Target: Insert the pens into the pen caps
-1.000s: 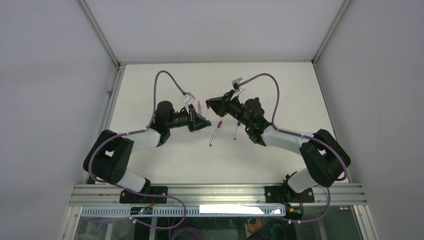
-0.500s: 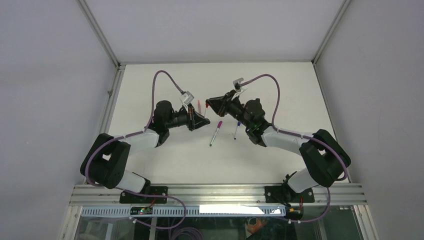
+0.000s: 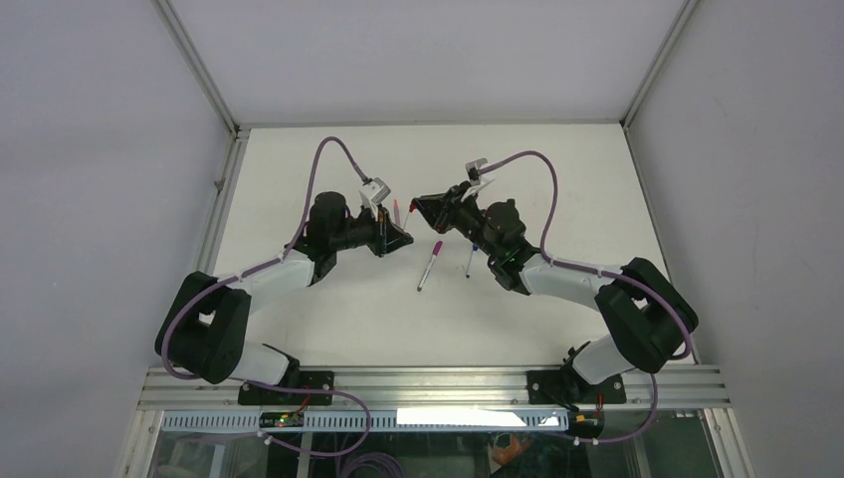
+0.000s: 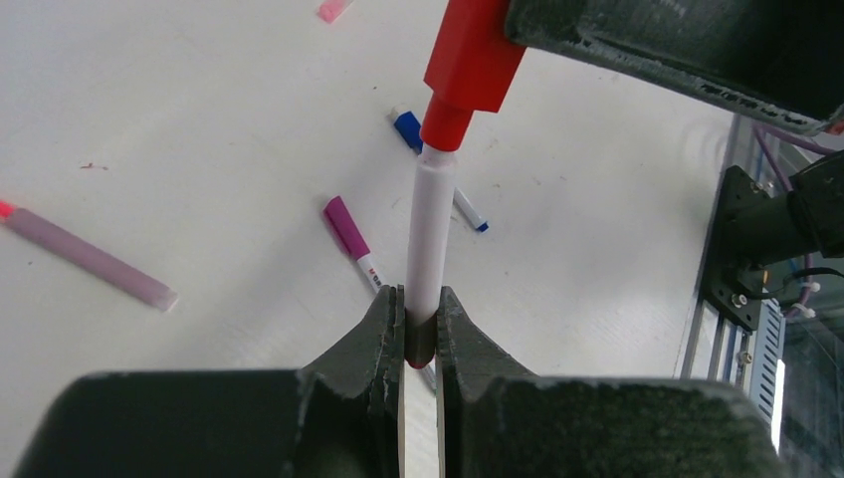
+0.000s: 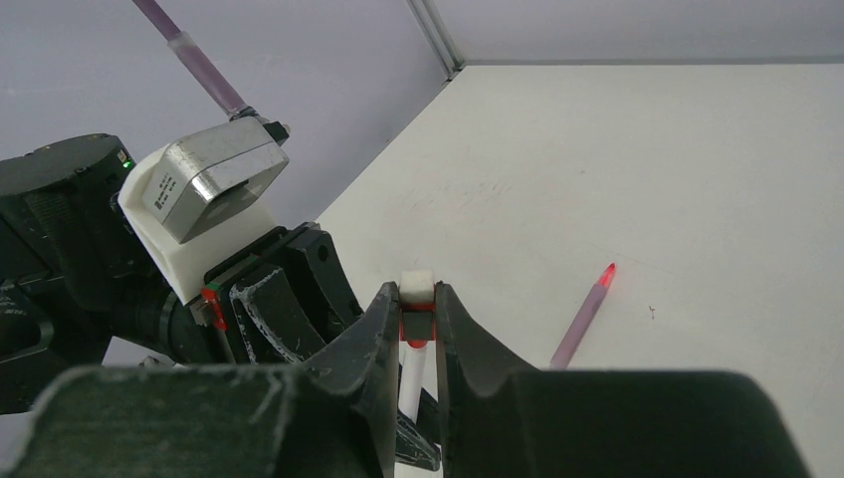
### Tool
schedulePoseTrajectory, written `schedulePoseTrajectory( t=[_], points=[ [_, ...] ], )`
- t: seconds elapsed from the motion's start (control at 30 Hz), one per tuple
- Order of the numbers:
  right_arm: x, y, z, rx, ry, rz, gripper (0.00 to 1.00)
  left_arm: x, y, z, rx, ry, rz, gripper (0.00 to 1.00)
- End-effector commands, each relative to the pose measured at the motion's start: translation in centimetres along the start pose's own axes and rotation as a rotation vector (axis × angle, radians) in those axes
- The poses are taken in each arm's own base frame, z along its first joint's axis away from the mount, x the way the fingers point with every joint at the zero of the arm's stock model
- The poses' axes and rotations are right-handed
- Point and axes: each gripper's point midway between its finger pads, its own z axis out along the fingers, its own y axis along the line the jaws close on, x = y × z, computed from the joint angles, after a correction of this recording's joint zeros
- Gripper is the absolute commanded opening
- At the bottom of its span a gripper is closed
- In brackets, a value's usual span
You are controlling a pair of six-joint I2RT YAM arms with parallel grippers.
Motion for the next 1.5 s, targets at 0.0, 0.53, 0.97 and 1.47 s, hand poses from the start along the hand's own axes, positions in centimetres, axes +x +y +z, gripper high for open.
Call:
schedulePoseTrajectory(
  t=[0.0, 0.53, 0.97, 1.47],
  points=[
    [5.4, 1.2, -1.7, -0.024, 0.184, 0.041, 0.00, -7.8, 1.9, -1.4, -0.172, -0.190, 0.146, 0.00],
    [7.4, 2.1, -1.0, -0.023, 0.280, 0.059, 0.00, -7.8, 0.5, -0.9, -0.081, -0.162, 0.241, 0.00],
    [9.6, 2.3, -1.5, -0.037, 0.395, 0.058, 0.00, -8.7, 2.1, -1.6, -0.190, -0.175, 0.290, 0.00],
    [11.2, 3.6, -1.1, -0.105, 0.487, 0.045, 0.00, -8.4, 2.5, -1.4, -0.196, -0.143, 0.318, 0.00]
  ],
)
